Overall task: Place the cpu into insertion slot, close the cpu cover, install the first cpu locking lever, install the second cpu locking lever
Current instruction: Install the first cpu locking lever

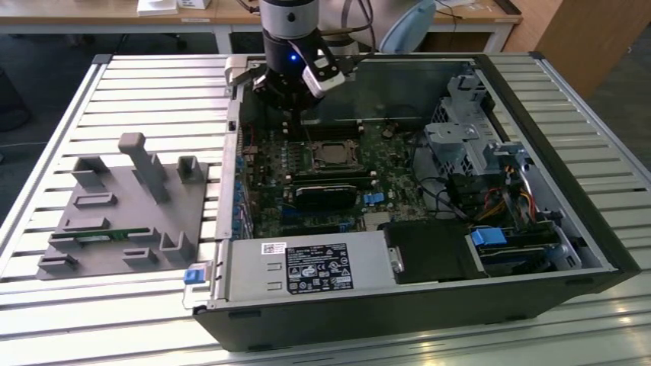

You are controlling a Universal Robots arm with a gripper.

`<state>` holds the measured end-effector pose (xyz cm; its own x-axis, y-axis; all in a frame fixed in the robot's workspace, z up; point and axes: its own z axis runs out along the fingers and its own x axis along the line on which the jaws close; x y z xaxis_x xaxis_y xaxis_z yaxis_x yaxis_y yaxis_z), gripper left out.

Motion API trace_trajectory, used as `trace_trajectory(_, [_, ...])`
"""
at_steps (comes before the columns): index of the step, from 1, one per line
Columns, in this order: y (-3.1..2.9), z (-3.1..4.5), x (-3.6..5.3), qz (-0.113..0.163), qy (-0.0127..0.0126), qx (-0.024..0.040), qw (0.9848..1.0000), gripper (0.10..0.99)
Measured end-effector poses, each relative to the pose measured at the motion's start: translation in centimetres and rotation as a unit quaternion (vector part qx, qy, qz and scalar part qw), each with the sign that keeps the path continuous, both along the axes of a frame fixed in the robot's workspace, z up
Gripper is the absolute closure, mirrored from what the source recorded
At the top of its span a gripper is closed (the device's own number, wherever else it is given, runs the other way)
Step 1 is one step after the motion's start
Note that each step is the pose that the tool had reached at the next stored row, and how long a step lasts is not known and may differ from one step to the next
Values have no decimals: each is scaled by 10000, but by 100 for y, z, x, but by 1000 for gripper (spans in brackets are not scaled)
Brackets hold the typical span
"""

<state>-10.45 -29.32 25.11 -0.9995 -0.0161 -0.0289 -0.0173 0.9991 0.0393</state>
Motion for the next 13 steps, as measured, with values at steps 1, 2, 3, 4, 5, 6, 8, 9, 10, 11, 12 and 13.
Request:
trace_trajectory(1, [0,0,0,0,0,1,10000,965])
trace_trajectory(2, [0,0,0,0,0,2,10000,965])
trace_trajectory(3, [0,0,0,0,0,2,10000,965])
trace_trajectory(4, [1,0,0,-1,0,3,10000,965])
trace_trajectory(5, [1,0,1,0,0,3,10000,965])
trace_trajectory(6, [1,0,5,0,1,2,10000,965])
trace_trajectory(8, [1,0,16,0,1,2,10000,965])
trace_trajectory(9, [1,0,24,0,0,3,10000,965])
trace_trajectory(10, [1,0,31,0,0,2,10000,965])
trace_trajectory(11, [1,0,38,0,0,3,10000,965])
trace_trajectory(12, [1,0,47,0,0,3,10000,965])
trace_trajectory(13, [1,0,56,0,0,3,10000,965])
